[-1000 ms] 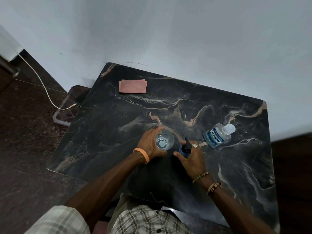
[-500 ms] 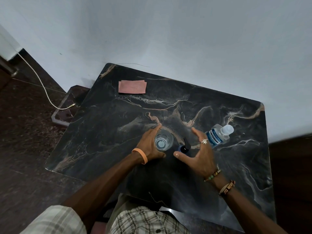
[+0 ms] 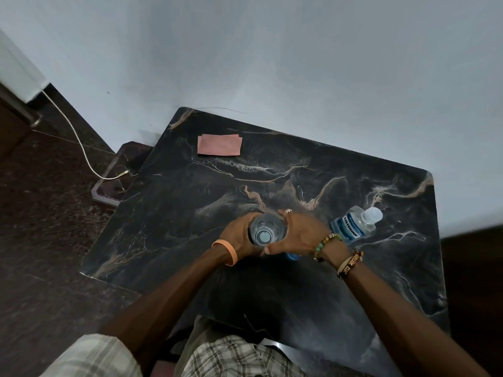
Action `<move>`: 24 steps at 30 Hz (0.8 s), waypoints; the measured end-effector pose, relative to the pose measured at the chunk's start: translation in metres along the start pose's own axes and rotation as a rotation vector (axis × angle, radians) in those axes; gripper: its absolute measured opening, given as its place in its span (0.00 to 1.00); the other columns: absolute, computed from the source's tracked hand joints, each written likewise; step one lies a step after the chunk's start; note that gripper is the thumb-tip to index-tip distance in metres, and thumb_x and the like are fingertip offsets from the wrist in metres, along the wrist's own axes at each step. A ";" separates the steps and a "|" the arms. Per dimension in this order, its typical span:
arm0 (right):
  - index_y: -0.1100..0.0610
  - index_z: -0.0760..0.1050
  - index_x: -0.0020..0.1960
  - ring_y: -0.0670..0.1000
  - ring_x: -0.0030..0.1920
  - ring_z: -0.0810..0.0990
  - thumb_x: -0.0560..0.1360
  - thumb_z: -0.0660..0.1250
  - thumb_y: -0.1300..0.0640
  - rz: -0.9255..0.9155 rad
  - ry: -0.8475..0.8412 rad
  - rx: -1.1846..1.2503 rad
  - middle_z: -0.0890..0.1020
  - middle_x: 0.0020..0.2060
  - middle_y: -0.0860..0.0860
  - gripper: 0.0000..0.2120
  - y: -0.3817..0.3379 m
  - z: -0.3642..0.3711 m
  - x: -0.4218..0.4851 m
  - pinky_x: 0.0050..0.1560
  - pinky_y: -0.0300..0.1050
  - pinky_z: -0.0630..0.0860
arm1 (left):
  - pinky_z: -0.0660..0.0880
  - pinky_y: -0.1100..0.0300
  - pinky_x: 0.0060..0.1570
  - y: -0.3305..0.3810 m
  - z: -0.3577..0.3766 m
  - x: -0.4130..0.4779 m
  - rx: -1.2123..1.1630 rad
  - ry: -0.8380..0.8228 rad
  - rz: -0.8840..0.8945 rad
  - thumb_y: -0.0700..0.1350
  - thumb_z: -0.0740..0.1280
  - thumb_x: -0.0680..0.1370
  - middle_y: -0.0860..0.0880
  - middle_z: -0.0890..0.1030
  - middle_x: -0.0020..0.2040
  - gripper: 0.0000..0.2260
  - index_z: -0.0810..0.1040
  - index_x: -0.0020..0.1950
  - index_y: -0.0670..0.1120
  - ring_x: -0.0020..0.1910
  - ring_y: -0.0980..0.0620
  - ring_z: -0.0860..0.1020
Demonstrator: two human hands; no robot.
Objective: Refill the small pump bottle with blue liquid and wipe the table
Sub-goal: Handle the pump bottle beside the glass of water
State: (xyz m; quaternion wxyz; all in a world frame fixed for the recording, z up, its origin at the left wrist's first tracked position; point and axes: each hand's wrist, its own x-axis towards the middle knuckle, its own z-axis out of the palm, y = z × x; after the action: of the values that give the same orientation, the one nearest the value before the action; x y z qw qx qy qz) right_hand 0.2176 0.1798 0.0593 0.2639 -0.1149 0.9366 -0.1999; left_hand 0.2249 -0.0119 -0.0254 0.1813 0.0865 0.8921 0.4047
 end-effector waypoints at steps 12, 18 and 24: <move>0.44 0.73 0.54 0.46 0.46 0.78 0.51 0.72 0.29 0.063 -0.144 -0.010 0.80 0.47 0.43 0.36 -0.001 -0.001 0.017 0.50 0.49 0.79 | 0.73 0.60 0.56 0.011 0.009 0.013 0.156 -0.044 -0.164 0.44 0.79 0.64 0.53 0.80 0.55 0.31 0.73 0.65 0.49 0.52 0.56 0.77; 0.44 0.73 0.55 0.46 0.45 0.78 0.53 0.72 0.30 0.045 -0.140 0.017 0.80 0.46 0.43 0.34 -0.007 -0.003 0.019 0.49 0.49 0.79 | 0.71 0.61 0.57 -0.003 0.002 0.005 0.031 0.027 -0.095 0.52 0.79 0.57 0.59 0.77 0.56 0.39 0.70 0.66 0.57 0.53 0.59 0.75; 0.46 0.73 0.56 0.47 0.47 0.78 0.57 0.75 0.36 -0.010 -0.050 0.079 0.79 0.47 0.44 0.31 -0.013 -0.017 0.026 0.49 0.46 0.78 | 0.74 0.64 0.51 0.008 -0.019 0.017 0.001 0.070 -0.115 0.56 0.78 0.54 0.59 0.78 0.52 0.40 0.71 0.65 0.56 0.50 0.59 0.76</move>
State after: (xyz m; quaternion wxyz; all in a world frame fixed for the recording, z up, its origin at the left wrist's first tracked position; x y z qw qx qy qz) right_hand 0.1884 0.1647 0.0665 0.2904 -0.1143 0.9205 -0.2351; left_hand 0.2017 -0.0143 -0.0125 0.1727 0.0210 0.9015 0.3962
